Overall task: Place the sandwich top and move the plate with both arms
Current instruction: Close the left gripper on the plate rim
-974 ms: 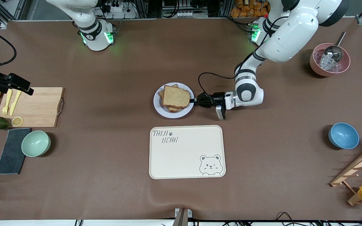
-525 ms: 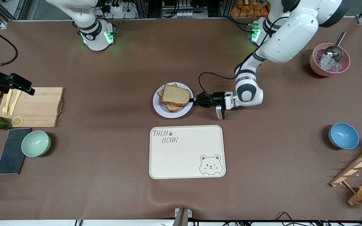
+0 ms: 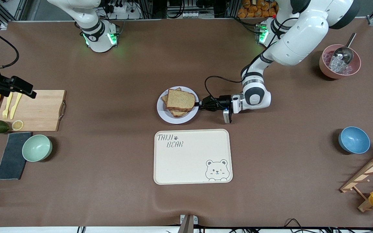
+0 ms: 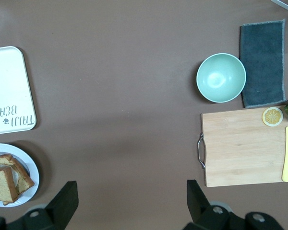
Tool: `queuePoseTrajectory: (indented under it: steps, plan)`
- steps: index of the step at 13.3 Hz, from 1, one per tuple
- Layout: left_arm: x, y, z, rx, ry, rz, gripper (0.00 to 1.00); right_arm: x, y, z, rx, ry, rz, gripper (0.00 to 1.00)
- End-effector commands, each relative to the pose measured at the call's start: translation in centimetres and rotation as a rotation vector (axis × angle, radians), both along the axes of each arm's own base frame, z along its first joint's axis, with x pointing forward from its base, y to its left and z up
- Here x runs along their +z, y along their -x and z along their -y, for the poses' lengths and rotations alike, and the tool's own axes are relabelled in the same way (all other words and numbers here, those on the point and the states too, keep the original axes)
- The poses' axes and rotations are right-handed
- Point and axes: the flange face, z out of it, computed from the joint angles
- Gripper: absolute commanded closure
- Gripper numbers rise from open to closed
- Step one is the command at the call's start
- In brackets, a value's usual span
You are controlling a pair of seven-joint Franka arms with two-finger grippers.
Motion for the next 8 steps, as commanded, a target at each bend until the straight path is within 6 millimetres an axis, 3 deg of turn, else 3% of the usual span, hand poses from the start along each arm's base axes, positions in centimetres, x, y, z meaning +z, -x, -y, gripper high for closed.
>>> queuePoseTrajectory:
  steps: [1, 8]
  plan:
    - [1.4, -0.5, 0.5, 0.042, 0.075, -0.027, 1.0, 0.1, 0.0, -0.2, 0.006, 0.018, 0.003, 0.0]
    - [4.3, -2.8, -0.2, 0.099, 0.139, -0.069, 1.0, -0.4, -0.2, 0.2, -0.001, 0.016, -0.006, 0.0]
